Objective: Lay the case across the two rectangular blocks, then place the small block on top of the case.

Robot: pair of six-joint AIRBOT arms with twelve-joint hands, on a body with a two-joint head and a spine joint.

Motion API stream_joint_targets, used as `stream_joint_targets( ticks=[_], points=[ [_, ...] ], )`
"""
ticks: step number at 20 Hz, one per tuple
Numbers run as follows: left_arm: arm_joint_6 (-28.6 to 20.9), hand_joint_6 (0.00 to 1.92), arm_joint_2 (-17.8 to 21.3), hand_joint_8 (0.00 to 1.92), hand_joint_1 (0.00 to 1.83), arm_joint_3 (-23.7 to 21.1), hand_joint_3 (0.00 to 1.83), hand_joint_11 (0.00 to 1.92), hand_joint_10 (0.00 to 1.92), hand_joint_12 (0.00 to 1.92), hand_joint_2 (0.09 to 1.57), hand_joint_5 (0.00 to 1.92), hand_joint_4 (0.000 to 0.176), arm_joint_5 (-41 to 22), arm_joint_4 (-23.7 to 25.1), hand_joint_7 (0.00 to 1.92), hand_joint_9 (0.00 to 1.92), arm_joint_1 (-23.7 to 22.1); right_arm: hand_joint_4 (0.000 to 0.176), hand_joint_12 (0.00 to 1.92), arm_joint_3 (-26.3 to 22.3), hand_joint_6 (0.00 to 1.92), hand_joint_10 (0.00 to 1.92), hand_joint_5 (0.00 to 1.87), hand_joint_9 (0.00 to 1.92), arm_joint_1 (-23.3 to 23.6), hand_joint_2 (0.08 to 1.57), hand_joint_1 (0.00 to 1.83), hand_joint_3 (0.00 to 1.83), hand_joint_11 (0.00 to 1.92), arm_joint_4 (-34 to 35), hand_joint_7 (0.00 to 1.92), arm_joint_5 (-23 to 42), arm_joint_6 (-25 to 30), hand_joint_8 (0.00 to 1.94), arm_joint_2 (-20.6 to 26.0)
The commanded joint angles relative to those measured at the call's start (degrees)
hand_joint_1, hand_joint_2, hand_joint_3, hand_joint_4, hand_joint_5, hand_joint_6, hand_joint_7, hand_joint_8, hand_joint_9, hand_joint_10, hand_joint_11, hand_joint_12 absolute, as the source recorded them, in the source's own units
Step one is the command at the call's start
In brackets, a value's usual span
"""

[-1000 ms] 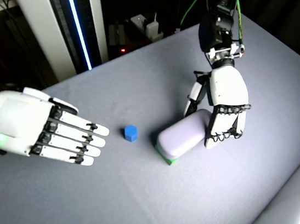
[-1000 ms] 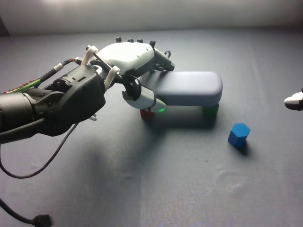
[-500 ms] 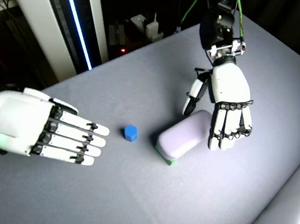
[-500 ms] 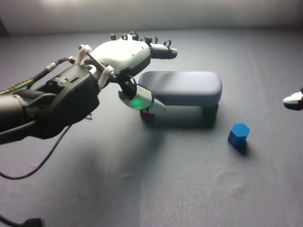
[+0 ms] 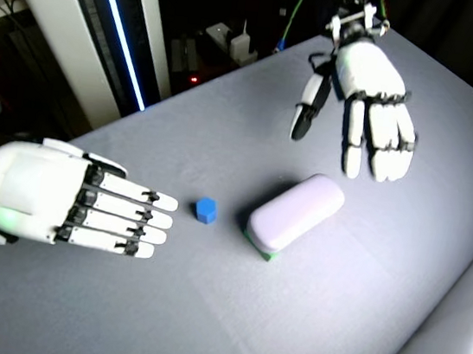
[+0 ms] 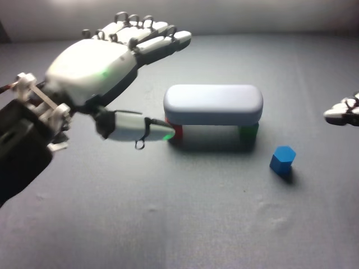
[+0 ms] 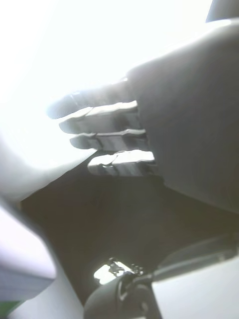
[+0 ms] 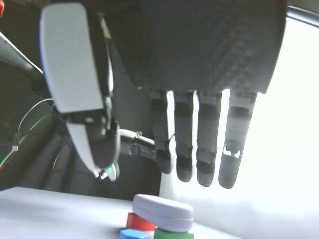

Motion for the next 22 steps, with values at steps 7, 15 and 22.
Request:
stream_joint_targets(
  ticks=[7, 15, 22],
  points=[
    [-3.9, 0.0, 8.5, 0.0, 0.98, -6.9, 0.0, 0.0, 0.0, 0.93, 0.9, 0.28, 0.016, -22.0, -0.6, 0.26, 0.27, 9.8, 0.04, 0.97, 5.0, 0.0, 0.0, 0.36, 0.37, 9.3, 1.25, 0.48, 0.0, 0.0, -7.0, 0.35, -3.2, 4.7, 0.0, -4.9],
    [-5.1, 0.0, 9.1, 0.0, 1.04, -8.0, 0.0, 0.0, 0.0, 0.86, 0.88, 0.31, 0.004, -25.8, -3.0, 0.28, 0.28, 13.9, 0.049, 0.95, 9.7, 0.0, 0.0, 0.34, 0.44, 16.0, 1.25, 0.57, 0.0, 0.08, -16.5, 0.41, -12.9, 8.4, 0.0, -10.0],
    [-5.5, 0.0, 8.5, 0.01, 1.09, -7.5, 0.0, 0.0, 0.0, 0.76, 0.9, 0.3, 0.039, -26.3, -3.5, 0.25, 0.25, 13.8, 0.0, 0.87, 13.2, 0.0, 0.0, 0.36, 0.41, 19.2, 1.23, 0.71, 0.0, 0.07, -21.7, 0.39, -18.5, 10.7, 0.0, -13.5]
  ],
)
